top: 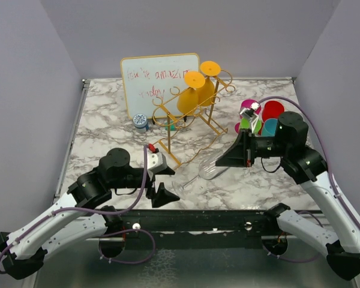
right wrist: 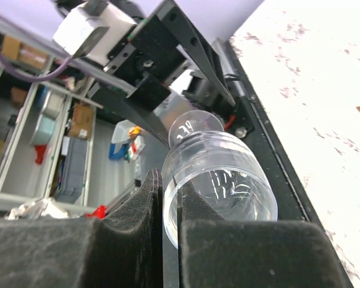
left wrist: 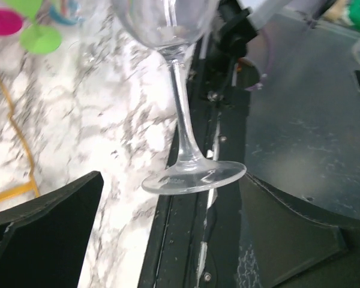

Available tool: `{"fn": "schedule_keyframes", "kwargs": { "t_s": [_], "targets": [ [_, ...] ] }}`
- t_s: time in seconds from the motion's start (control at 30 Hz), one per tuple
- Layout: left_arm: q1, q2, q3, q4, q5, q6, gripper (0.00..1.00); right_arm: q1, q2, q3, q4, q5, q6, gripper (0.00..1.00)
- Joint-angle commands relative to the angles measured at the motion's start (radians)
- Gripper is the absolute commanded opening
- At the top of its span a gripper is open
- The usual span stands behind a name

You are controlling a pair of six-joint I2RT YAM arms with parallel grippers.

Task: Take the wine glass off the wine glass rack
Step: Place the wine glass at the center of the board.

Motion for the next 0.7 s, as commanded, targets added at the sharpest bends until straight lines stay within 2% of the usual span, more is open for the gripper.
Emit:
{"fn": "schedule_keyframes", "kwargs": {
  "t_s": [0.0,0.13,0.23,0.33,0.5,0.67],
  "targets": [
    [0.006,0.014,0.06,0.109,-0.23,-0.044,0.99,0.017,0.031,0.002,-0.243,0.249,-0.171,0.01],
    [0.006,0.033,0.076,0.081,-0.259,-0.06,0.99,0.018,0.033,0.028,-0.327,0.385,-0.205,0.01],
    [0.006,0.059,0.091,0.063,-0.239,-0.062,0.99,0.016,0.044,0.063,-0.449,0.669,-0.244,0.01],
    [0.006,0.085,0.104,0.046,-0.245,-0.063,0.99,0.018,0.101,0.117,-0.571,0.842,-0.316,0.01],
    [0.006,0.098,0.109,0.039,-0.268,-0.065,0.99,0.017,0.115,0.125,-0.621,0.93,-0.322,0.01],
    [0.006,0.09,0.113,0.039,-0.295,-0.062,0.99,0.017,0.086,0.12,-0.665,1.095,-0.257,0.01]
  ]
}}
